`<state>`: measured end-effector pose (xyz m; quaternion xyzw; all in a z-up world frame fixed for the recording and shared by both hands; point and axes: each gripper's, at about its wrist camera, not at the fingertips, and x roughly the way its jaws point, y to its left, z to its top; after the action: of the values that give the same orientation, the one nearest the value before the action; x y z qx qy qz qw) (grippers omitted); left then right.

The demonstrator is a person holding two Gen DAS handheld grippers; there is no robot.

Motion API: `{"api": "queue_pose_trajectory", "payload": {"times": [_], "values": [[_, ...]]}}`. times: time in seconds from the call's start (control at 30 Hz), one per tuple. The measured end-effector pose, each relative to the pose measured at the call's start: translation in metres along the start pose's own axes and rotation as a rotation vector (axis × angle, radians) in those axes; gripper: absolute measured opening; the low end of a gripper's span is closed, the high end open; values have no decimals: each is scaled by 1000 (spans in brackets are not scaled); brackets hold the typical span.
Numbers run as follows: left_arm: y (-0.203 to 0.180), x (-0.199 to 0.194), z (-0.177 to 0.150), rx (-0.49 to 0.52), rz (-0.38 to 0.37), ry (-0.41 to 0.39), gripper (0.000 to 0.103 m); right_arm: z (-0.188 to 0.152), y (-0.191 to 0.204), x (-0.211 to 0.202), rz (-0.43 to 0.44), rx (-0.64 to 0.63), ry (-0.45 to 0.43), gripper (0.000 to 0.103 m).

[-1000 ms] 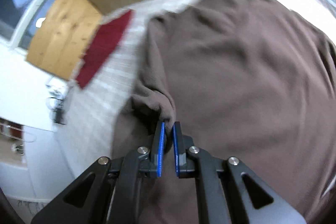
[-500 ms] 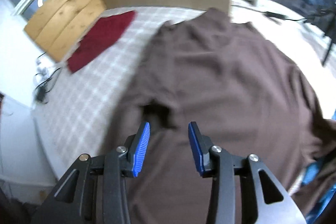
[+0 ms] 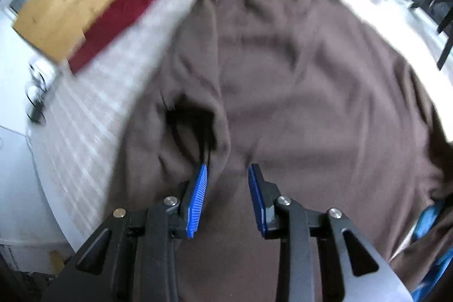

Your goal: Fold clothes

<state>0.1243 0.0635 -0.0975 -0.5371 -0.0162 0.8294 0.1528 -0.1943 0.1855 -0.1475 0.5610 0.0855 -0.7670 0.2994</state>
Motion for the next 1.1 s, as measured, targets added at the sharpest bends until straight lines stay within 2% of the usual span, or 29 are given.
{"api": "queue_pose_trajectory", "payload": {"times": [0.1, 0.17, 0.23, 0.33, 0.4, 0.47, 0.57, 0.7, 0.77, 0.83, 0.97, 1.1], "values": [[-7, -3, 21, 36, -10, -44, 15, 13, 13, -6, 54, -26, -59, 30], [-17, 9, 33, 81, -26, -41, 15, 21, 25, 3, 100, -49, -88, 30], [-28, 23, 41, 132, -61, -20, 15, 25, 34, 19, 104, -74, -72, 30], [-43, 51, 39, 209, -69, 65, 15, 23, 27, 53, -73, -111, 49, 28], [-47, 54, 35, 236, -62, 62, 15, 22, 15, 45, -38, -77, 53, 28], [-43, 46, 36, 221, -74, 76, 15, 20, 0, 20, 10, -17, 25, 28], [-36, 24, 39, 202, -67, 54, 15, 9, -29, -40, 136, 63, -55, 30], [-46, 6, 49, 226, -71, 10, 15, -32, -75, -135, 148, 139, -191, 30], [-56, 4, 57, 241, -95, -8, 15, -57, -105, -173, 124, 191, -241, 31], [-67, 5, 65, 264, -146, -14, 15, -91, -127, -200, 77, 224, -248, 42], [-107, 20, 83, 353, -221, -7, 15, -155, -161, -218, -50, 257, -194, 45], [-156, 41, 115, 427, -283, -11, 18, -189, -181, -207, -63, 326, -142, 45]]}}
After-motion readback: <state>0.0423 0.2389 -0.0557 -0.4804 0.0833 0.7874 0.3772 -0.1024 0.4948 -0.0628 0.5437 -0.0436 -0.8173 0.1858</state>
